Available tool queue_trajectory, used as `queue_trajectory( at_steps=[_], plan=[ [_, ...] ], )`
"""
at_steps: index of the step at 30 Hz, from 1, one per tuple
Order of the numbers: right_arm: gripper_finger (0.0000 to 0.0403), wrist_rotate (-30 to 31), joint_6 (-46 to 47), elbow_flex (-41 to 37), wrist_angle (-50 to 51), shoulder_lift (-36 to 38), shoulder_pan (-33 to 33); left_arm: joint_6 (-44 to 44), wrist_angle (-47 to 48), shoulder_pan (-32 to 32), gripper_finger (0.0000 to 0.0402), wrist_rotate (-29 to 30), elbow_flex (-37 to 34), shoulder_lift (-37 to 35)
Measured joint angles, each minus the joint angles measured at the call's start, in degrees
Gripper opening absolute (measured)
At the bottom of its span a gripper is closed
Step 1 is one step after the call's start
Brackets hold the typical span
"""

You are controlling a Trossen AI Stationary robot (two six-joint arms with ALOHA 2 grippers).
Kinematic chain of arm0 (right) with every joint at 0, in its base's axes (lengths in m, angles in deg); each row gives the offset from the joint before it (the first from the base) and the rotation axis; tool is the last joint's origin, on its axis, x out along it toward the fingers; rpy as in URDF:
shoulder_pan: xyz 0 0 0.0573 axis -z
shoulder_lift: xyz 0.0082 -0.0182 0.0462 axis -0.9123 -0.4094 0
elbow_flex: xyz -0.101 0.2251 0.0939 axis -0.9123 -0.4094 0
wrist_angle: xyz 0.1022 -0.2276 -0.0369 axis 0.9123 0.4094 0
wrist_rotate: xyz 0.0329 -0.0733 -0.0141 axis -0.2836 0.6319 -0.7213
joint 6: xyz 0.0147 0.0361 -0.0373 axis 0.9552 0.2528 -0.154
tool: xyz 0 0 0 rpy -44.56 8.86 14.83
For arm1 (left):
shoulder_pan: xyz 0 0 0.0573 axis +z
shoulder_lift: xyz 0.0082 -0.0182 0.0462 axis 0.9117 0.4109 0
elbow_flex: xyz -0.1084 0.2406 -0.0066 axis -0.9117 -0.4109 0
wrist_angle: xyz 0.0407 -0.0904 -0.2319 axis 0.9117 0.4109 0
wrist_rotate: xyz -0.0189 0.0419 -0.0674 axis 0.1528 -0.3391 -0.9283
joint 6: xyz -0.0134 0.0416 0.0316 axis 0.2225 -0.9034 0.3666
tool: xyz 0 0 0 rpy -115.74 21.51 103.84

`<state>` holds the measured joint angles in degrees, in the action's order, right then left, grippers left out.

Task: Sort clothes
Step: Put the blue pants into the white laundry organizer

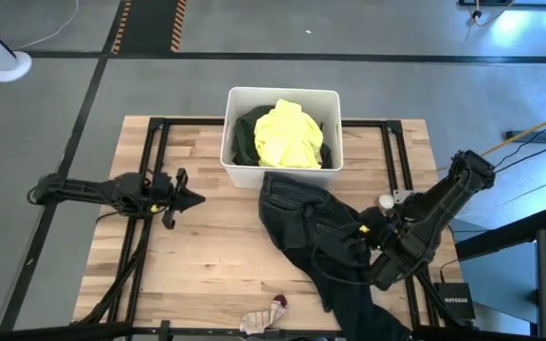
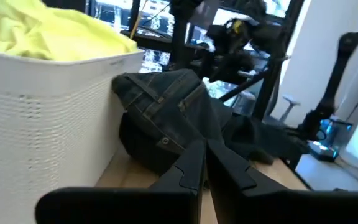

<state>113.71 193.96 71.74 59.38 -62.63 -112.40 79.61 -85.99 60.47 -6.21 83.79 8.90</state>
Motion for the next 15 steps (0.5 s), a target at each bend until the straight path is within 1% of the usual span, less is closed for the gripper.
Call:
queue_trajectory(
  at_steps=[5, 11, 13, 15],
  plan=[
    [0.0257, 0.5, 0.5, -7.5, -4.9, 1.7, 1.2, -2.2, -5.9, -3.3, 0.0013, 1.1, 0.1, 5.5],
    [0.0257, -2.1, -2.7, -12.6, -7.3, 1.7, 4.4, -3.0, -6.1, -5.3, 0.0013, 2.9, 2.5, 14.0],
    [0.0257, -0.9, -4.5, -13.3, -8.9, 1.8, 5.0, -3.0, -6.4, -5.7, 0.0013, 3.3, 3.3, 17.1],
    [0.0257, 1.5, -5.1, -13.7, -7.9, 2.9, 5.0, -3.0, -8.6, -6.0, 0.0013, 3.4, 3.5, 20.3]
  ],
)
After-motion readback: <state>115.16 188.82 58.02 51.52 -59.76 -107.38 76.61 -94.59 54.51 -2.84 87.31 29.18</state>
